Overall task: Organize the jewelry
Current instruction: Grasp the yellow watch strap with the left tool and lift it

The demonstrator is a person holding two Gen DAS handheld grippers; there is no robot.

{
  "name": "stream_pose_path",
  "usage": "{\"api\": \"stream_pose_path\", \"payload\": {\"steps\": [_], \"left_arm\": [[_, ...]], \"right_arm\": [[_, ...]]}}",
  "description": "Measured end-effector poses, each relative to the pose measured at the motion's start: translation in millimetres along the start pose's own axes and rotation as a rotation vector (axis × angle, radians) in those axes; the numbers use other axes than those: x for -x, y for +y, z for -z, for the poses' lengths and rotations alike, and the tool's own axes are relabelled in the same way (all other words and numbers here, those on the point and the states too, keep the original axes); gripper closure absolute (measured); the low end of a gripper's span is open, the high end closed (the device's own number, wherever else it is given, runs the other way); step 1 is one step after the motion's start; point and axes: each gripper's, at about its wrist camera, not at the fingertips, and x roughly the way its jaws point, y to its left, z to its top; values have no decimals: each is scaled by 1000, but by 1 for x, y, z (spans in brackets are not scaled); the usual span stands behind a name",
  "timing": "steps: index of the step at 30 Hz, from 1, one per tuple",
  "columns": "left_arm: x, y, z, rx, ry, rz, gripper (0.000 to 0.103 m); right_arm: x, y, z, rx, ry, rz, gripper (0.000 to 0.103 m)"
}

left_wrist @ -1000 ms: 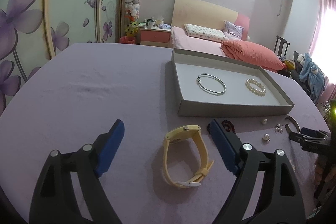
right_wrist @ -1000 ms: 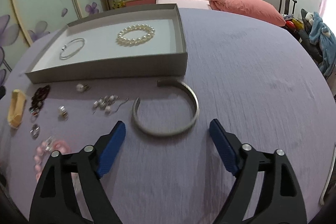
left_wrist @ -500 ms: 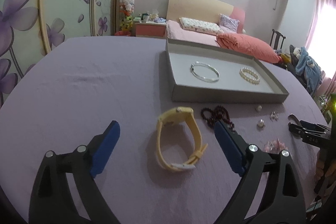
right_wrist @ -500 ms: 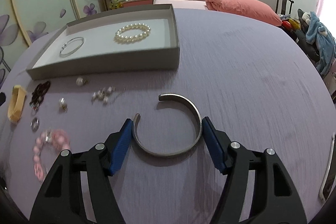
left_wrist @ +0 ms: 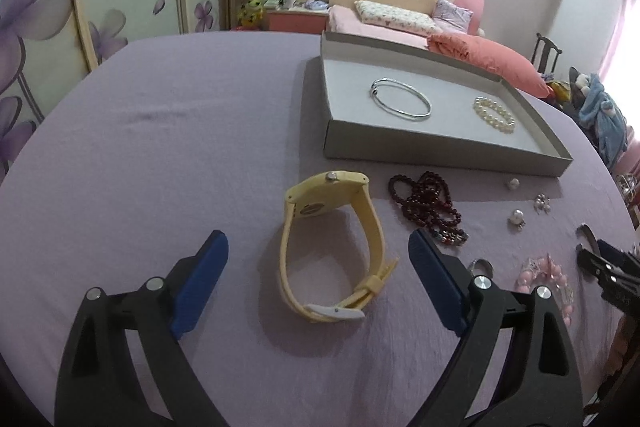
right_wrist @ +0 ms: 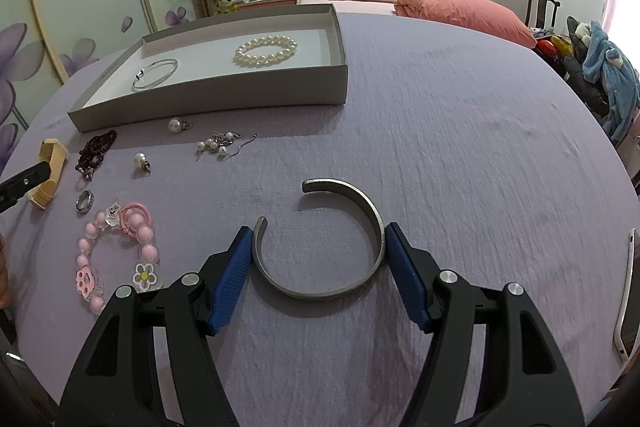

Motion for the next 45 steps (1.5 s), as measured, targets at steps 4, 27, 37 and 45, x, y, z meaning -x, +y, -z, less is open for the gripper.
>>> {"api": "stream_pose_path", "payload": {"steps": [4, 27, 37, 45], "left_arm": [[-6, 0, -3, 13, 23, 0, 25], [44, 17, 7, 28, -61, 86, 64], [56, 20, 16, 43, -61, 108, 64], [53, 15, 20, 46, -44, 118, 64]], "right_arm": [[0, -1, 0, 1, 0, 2, 36], [10, 3, 6, -13, -18, -27, 36], [16, 8, 11, -11, -26, -38, 36], [16, 8, 11, -11, -26, -38, 36]]}}
